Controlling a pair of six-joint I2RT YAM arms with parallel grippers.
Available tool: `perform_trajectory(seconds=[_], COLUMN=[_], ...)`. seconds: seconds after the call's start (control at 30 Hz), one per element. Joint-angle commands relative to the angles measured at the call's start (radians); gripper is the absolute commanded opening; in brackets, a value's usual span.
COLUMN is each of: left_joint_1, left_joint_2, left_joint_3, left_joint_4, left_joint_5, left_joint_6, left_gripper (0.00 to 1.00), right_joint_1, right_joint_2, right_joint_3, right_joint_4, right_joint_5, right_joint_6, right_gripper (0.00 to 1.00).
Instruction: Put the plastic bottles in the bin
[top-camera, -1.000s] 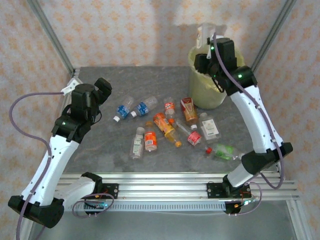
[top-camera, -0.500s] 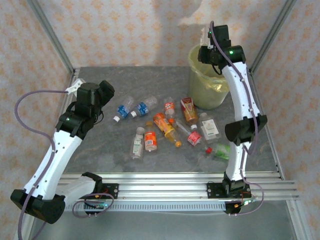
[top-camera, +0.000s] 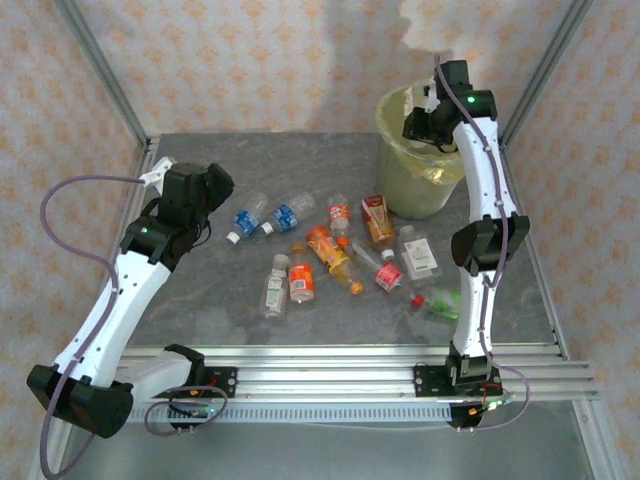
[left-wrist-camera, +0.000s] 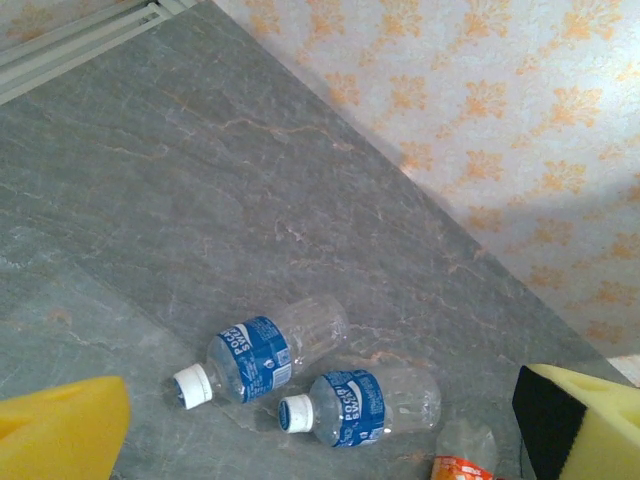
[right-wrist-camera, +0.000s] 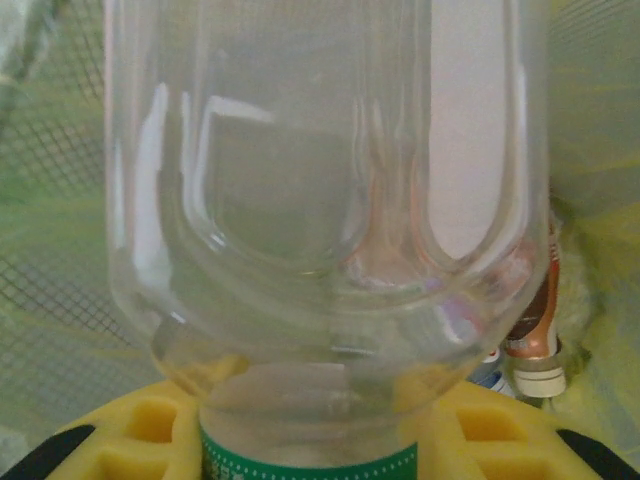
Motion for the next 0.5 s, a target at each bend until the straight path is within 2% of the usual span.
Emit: perform_trajectory(seconds=[0.0, 0.27, 0.33, 0.47], left_joint_1=[-0.007, -0.007, -0.006, -0.007], left_joint_2=[0.003, 0.021, 0.023, 0.025], left_joint_3=[0.003, 0.011, 0.011, 0.006], left_joint_4=[-0.048, -0.059, -0.06, -0.059], left_joint_5=[-0.004, -0.005, -0.004, -0.002], left_joint_6=[0.003, -0.007, -0.009, -0.011], left_gripper=[1.0, 1.0, 1.0, 1.0], right_joint_1=[0.002, 0.003, 0.003, 0.003], right_joint_2=[0.029, 0.099, 0.108, 0.125], right_joint_3=[0.013, 0.013, 0.01, 0.008], right_joint_4=[-0.035, -0.054, -0.055, -0.068], right_joint_5=[-0.039, -0.057, -0.065, -0.089], right_joint_6=[-0.031, -0.043, -0.044, -0.052], right_gripper=[0.04, 0.06, 0.09, 0.23])
